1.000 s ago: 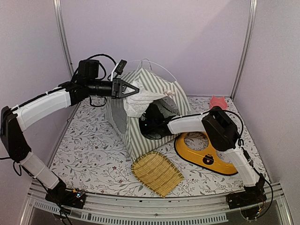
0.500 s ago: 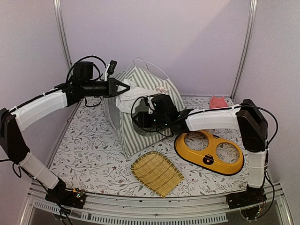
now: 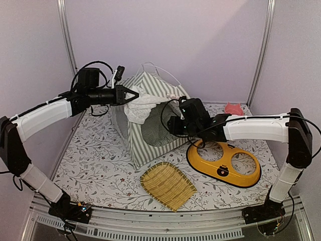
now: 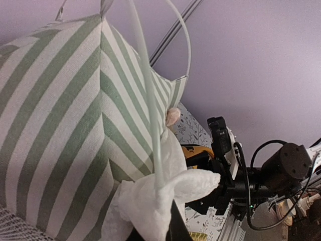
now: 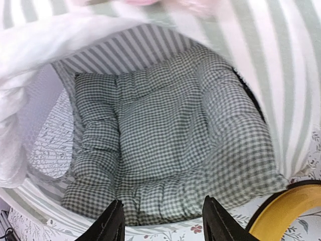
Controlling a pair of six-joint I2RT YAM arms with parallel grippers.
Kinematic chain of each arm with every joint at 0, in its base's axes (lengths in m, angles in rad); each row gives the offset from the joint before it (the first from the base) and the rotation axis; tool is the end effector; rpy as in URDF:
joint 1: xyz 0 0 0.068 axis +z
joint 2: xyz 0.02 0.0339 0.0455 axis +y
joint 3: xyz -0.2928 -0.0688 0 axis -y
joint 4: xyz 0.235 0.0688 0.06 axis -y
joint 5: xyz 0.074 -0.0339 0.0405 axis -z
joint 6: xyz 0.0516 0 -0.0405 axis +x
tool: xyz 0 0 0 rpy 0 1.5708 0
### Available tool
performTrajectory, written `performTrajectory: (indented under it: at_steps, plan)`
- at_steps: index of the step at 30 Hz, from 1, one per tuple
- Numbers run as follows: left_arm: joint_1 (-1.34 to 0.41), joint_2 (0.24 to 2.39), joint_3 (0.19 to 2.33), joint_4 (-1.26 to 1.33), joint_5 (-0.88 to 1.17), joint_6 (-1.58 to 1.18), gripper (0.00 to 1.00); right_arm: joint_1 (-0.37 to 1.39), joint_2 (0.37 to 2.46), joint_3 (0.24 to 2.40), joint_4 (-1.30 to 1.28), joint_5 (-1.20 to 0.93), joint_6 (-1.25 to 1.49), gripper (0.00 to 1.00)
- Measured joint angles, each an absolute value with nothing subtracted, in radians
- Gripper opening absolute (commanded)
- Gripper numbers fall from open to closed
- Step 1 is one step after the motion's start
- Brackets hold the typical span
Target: Set up the pet tent
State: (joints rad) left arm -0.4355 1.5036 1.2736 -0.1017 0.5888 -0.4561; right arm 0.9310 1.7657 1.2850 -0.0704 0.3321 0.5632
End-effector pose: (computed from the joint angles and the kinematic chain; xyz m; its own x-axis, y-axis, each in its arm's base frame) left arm 0.3083 -0.1751 0.3724 -0.6293 -0.1112 -0.7692 0.6123 0.5385 -0.5788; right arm 0.2627 0.3248 0.2810 -0.5807 0.0651 -0.8115 -0.3341 0.8899 0.3105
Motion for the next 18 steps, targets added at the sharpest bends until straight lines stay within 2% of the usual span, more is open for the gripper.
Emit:
performTrajectory:
  at_steps: [6,8,13,18]
  plan:
    - [-0.435,1.504,1.267,-0.091,0.595,-0.456,0.00,0.850,1.753,1.239,-0.136,0.368,0.608,0.71]
    - [-0.435,1.504,1.267,-0.091,0.595,-0.456,0.00,0.833,1.753,1.237,-0.152,0.373,0.614,0.69]
    - [-0.435,1.504,1.267,-0.091,0.600,-0.456,0.00,0.823,1.776,1.266,-0.163,0.362,0.610,0.49]
    - [-0.435,1.504,1.267,-0.092,0.607,-0.454,0.00,0.830,1.836,1.335,-0.161,0.328,0.604,0.41]
